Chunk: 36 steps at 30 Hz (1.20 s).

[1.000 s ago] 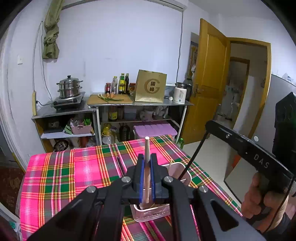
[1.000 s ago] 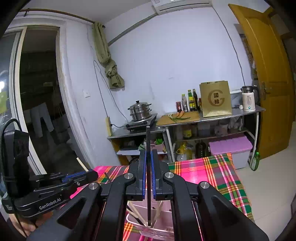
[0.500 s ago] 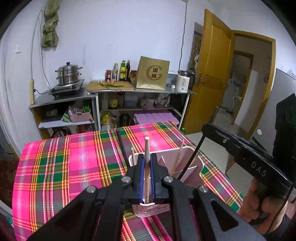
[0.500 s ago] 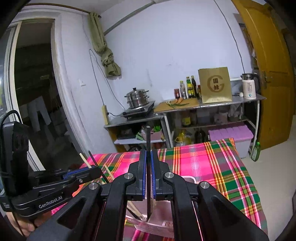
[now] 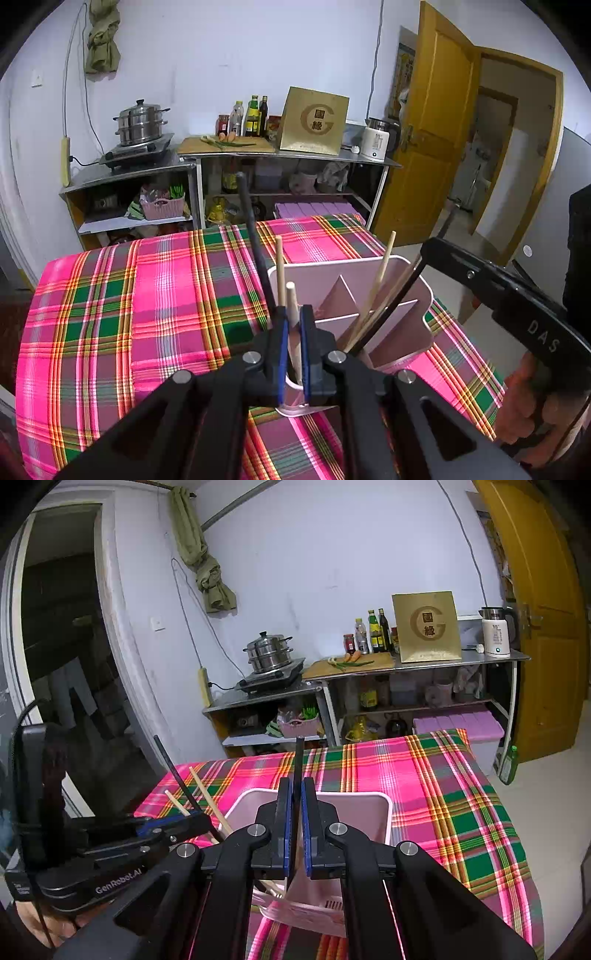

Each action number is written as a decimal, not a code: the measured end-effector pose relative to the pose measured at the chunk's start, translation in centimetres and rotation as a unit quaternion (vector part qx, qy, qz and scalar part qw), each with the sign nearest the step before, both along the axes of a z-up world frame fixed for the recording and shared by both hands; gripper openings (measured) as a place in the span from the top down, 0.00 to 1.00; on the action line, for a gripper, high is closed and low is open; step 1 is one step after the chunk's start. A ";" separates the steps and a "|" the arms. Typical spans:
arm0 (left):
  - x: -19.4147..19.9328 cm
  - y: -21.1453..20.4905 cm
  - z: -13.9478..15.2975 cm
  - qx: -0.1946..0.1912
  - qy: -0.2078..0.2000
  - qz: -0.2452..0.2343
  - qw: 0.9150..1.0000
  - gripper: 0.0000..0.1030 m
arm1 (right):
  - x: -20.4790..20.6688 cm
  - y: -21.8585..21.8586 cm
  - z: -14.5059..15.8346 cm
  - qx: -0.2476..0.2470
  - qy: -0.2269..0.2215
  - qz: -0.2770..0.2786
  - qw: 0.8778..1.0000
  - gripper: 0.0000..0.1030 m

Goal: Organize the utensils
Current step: 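Lower both chopsticks into the pink basket and open both tools, then move both open tools back down to the chopsticks on the cloth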

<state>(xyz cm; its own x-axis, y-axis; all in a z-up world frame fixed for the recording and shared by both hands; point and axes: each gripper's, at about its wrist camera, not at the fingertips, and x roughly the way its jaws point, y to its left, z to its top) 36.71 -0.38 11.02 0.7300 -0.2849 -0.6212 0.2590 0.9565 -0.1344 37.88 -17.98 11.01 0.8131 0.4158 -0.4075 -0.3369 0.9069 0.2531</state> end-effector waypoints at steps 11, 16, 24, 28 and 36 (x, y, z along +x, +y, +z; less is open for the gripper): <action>-2.4 0.9 0.7 -0.012 -0.009 0.008 1.000 0.79 | -1.9 -0.9 0.6 -0.010 -0.001 -0.007 1.000 0.81; -5.4 1.6 1.0 -0.019 -0.024 0.009 0.999 0.78 | -4.9 -1.9 1.1 -0.014 -0.013 -0.008 1.000 0.81; -12.4 2.2 0.5 -0.024 -0.044 0.016 0.999 0.78 | -11.8 -3.7 0.2 -0.017 -0.023 -0.007 1.000 0.81; -16.3 2.6 -1.0 -0.031 -0.040 0.017 0.999 0.78 | -15.6 -4.5 -1.0 -0.016 -0.017 -0.003 1.000 0.81; -22.6 3.0 -4.4 -0.033 -0.032 0.027 0.999 0.78 | -21.6 -5.6 -4.3 -0.025 -0.003 -0.002 1.000 0.81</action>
<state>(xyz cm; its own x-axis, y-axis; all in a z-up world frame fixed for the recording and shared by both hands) 14.16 2.59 6.59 0.7829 -0.2822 -0.5545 0.2170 0.9591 -0.1818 16.32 -23.60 6.75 0.8167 0.3921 -0.4234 -0.3346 0.9195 0.2061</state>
